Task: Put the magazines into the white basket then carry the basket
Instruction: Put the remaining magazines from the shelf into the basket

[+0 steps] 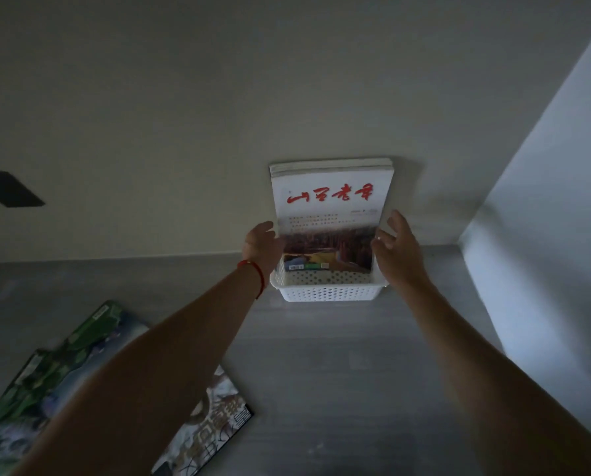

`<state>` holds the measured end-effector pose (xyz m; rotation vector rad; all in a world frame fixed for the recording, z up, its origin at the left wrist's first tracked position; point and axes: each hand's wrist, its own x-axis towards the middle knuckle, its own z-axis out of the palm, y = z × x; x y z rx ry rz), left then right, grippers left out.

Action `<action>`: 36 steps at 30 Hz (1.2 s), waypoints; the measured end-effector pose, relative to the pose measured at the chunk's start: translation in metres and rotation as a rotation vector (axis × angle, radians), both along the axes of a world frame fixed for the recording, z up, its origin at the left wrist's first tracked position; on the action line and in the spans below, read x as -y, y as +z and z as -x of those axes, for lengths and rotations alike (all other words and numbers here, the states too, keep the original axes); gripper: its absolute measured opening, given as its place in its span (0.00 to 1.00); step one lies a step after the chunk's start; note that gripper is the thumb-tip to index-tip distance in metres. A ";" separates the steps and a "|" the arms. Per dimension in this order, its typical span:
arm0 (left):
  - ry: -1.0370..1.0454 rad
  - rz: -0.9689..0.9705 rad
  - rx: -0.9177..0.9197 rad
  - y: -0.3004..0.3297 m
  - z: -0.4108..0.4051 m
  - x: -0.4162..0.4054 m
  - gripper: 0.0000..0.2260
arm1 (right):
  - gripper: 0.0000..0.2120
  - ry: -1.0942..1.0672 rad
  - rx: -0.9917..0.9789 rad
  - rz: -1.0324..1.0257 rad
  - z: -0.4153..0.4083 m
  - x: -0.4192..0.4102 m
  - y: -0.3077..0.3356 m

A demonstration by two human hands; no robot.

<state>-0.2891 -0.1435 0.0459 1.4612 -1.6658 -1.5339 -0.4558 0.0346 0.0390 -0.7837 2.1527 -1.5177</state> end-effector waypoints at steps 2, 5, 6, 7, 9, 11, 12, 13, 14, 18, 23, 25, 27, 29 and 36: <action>-0.038 0.066 -0.004 0.000 -0.024 -0.009 0.20 | 0.23 -0.060 -0.096 -0.023 -0.017 -0.008 0.000; -0.130 0.226 0.028 -0.007 -0.088 -0.028 0.17 | 0.16 0.008 -0.207 0.013 -0.063 -0.025 -0.012; -0.173 0.295 0.096 -0.014 -0.118 -0.035 0.17 | 0.13 0.072 -0.210 0.007 -0.083 -0.029 -0.017; -0.206 0.336 0.184 -0.022 -0.149 -0.042 0.17 | 0.09 0.151 -0.197 -0.013 -0.106 -0.033 -0.023; -0.235 0.356 0.352 -0.038 -0.214 -0.053 0.16 | 0.07 0.309 -0.167 -0.086 -0.155 -0.037 -0.036; -0.287 0.379 0.526 -0.059 -0.270 -0.056 0.17 | 0.08 0.416 -0.148 -0.189 -0.203 -0.032 -0.050; -0.355 0.374 0.643 -0.070 -0.294 -0.056 0.20 | 0.08 0.466 -0.148 -0.267 -0.225 -0.028 -0.059; -0.434 0.368 0.765 -0.079 -0.315 -0.056 0.25 | 0.10 0.514 -0.163 -0.378 -0.248 -0.024 -0.067; -0.495 0.357 0.863 -0.087 -0.334 -0.056 0.28 | 0.15 0.552 -0.180 -0.504 -0.269 -0.019 -0.075; -0.575 0.279 0.903 -0.099 -0.374 -0.061 0.35 | 0.22 0.501 -0.248 -0.795 -0.329 -0.010 -0.093; -0.613 0.380 0.893 -0.094 -0.389 -0.054 0.35 | 0.24 0.394 -0.288 -0.850 -0.355 -0.005 -0.090; -0.579 0.389 0.885 -0.093 -0.393 -0.046 0.36 | 0.23 0.379 -0.334 -0.867 -0.362 -0.004 -0.086; -0.597 0.430 0.932 -0.096 -0.396 -0.040 0.32 | 0.21 0.388 -0.358 -0.836 -0.369 -0.001 -0.083; -0.657 0.451 1.025 -0.094 -0.393 -0.036 0.29 | 0.21 0.393 -0.328 -0.789 -0.378 0.003 -0.078; -0.806 0.747 1.025 -0.071 -0.383 -0.012 0.19 | 0.19 0.460 -0.324 -0.593 -0.400 0.015 -0.066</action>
